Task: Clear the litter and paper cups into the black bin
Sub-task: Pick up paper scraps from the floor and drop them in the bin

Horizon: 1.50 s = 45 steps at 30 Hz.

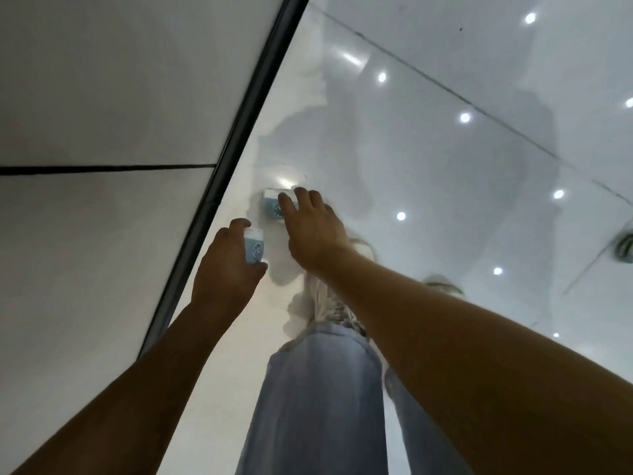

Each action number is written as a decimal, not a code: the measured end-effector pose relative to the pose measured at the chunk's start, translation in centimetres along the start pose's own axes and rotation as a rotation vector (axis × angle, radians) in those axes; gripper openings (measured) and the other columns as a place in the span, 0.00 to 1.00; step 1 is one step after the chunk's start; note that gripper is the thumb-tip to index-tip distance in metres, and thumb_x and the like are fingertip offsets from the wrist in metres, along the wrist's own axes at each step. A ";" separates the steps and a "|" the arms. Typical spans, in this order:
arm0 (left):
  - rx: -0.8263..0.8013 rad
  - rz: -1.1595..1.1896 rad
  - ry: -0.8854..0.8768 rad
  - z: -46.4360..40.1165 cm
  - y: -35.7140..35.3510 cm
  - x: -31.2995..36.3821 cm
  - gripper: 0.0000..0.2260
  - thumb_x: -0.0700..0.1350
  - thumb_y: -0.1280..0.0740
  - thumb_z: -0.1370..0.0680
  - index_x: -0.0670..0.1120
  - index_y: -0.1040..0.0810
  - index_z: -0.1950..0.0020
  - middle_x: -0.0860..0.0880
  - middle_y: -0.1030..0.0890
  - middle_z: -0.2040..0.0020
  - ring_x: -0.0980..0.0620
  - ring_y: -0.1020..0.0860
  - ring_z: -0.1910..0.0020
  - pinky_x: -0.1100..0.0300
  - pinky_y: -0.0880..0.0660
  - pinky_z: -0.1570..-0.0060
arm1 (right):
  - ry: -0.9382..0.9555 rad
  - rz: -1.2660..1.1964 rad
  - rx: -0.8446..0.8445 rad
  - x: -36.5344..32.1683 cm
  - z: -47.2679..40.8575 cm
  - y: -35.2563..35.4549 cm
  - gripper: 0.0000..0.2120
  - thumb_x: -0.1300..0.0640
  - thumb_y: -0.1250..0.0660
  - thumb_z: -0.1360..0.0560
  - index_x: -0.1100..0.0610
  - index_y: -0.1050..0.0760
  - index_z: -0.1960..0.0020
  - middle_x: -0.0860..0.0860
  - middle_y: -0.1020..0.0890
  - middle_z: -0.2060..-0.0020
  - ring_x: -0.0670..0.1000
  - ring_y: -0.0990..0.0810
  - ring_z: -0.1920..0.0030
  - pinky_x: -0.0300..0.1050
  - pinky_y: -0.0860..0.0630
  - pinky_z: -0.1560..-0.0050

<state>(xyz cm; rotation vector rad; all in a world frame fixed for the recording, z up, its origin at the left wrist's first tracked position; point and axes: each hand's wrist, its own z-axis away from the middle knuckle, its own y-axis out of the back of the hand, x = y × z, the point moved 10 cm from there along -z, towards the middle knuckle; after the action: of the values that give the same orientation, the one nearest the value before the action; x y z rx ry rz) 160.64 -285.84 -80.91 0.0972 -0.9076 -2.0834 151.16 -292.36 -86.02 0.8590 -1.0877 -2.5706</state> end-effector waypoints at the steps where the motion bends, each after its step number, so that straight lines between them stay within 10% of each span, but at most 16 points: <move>1: -0.003 -0.005 0.003 -0.5 -0.6 -0.8 0.29 0.39 0.25 0.30 0.44 0.33 0.32 0.43 0.25 0.43 0.48 0.26 0.49 0.59 0.29 0.53 | 0.011 0.023 -0.005 -0.4 -1.1 -1.2 0.35 0.61 0.32 0.27 0.57 0.44 0.24 0.60 0.38 0.28 0.61 0.37 0.30 0.52 0.34 0.32; 13: -0.024 -0.033 -0.011 -0.8 -2.1 -1.4 0.29 0.37 0.30 0.30 0.46 0.35 0.31 0.43 0.26 0.44 0.43 0.26 0.46 0.48 0.25 0.49 | 0.064 0.159 -0.027 0.6 -2.0 -1.5 0.34 0.61 0.34 0.26 0.50 0.44 0.24 0.58 0.36 0.31 0.61 0.38 0.31 0.54 0.34 0.35; 31: 0.046 -0.251 -0.357 26.4 16.5 21.8 0.27 0.42 0.32 0.26 0.47 0.38 0.29 0.46 0.26 0.42 0.48 0.26 0.43 0.60 0.29 0.54 | -0.162 0.037 0.022 -5.0 27.2 31.7 0.32 0.61 0.35 0.24 0.47 0.43 0.25 0.55 0.32 0.34 0.56 0.30 0.39 0.47 0.28 0.43; 45: 0.208 -0.057 0.058 41.6 13.1 8.6 0.30 0.43 0.31 0.25 0.48 0.41 0.26 0.46 0.28 0.35 0.48 0.28 0.37 0.58 0.27 0.43 | 0.229 0.260 -0.162 -15.8 37.2 25.7 0.30 0.54 0.35 0.21 0.48 0.44 0.24 0.55 0.33 0.31 0.55 0.29 0.37 0.47 0.28 0.39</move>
<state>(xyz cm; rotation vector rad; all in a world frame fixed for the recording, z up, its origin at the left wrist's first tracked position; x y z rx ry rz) 148.54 -273.43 -40.04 0.2948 -1.0950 -2.0219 141.15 -282.25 -40.25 0.8816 -0.8501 -2.2477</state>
